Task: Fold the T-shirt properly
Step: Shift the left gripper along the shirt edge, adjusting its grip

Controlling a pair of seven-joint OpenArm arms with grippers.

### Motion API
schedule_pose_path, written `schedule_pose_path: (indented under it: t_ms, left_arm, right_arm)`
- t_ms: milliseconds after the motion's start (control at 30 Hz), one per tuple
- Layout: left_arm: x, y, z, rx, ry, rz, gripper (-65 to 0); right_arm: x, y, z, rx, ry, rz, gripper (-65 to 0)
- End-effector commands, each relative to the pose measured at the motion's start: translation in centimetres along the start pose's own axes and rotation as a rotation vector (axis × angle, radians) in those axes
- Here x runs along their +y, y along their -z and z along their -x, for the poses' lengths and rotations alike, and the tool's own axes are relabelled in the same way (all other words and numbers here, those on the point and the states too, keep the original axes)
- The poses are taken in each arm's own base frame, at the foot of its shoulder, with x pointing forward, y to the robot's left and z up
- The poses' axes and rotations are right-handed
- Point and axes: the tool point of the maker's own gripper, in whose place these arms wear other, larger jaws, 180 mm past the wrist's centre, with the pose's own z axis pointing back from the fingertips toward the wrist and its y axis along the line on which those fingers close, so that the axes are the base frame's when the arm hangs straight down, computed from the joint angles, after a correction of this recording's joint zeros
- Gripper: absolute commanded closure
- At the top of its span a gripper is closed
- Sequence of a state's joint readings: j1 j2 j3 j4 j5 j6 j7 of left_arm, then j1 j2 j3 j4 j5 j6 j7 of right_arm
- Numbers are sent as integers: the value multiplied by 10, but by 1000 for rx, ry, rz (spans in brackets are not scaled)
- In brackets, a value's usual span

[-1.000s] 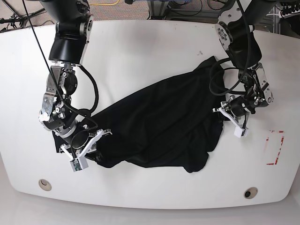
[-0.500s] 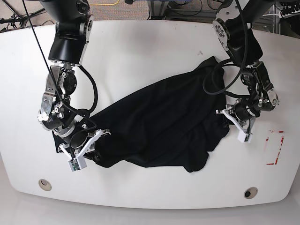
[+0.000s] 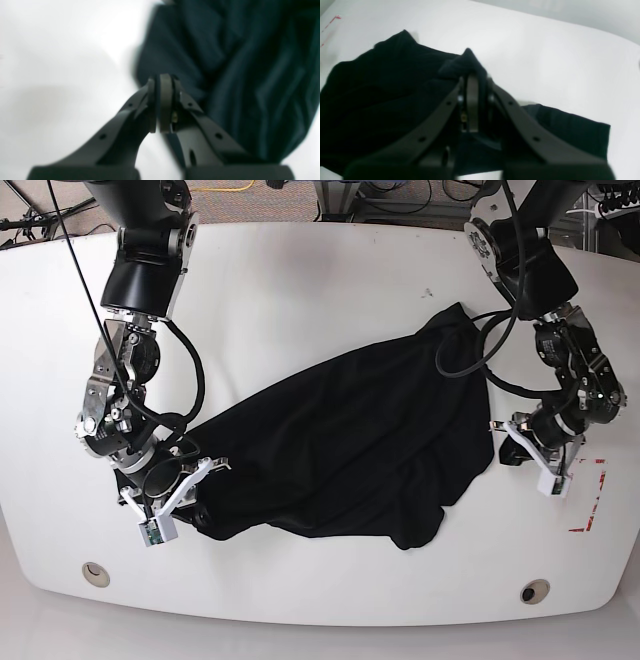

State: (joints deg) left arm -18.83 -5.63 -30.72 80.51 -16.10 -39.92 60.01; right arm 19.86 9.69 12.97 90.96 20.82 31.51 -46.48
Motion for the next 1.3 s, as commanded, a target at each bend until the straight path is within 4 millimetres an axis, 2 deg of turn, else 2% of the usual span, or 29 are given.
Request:
schedule_pose_path:
  t_ms: [0,100,367,433,700,767,1033,1267]
  left_arm:
    - [9,-18,-32,-87,52,-39,0]
    - [19,-38,-51,-138,98,-93,0]
    - [31,-72,-74,-206,169,-179,0]
    - [34,-82,-82,-233,169,-208,0]
    - [36,-87,-86,-256,147,-224,0]
    - [39,-80,-77,-238,110,-224,-12]
    - [39,-72,-68,-231,80,-204,-115]
    - [31,-70,-65,-225,101,-181,-167]
  right_arm:
    - [-9,-6,-32,-92,-16,17,-8]
    - [-8,-5,-31,-84,-22,13,-8]
    - [-14,-7,-38,-97,-26,25,-9]
    - [-10,-7,-35,-88,-28,21,-9]
    - [-9,-6,-33,-83,-32,17,-8]
    - [-7,-7,-33,-80,-37,15,-10]
    - [-6,-7,-31,-79,-34,13,-10]
    - [-6,-9,-31,-83,-36,16,-8]
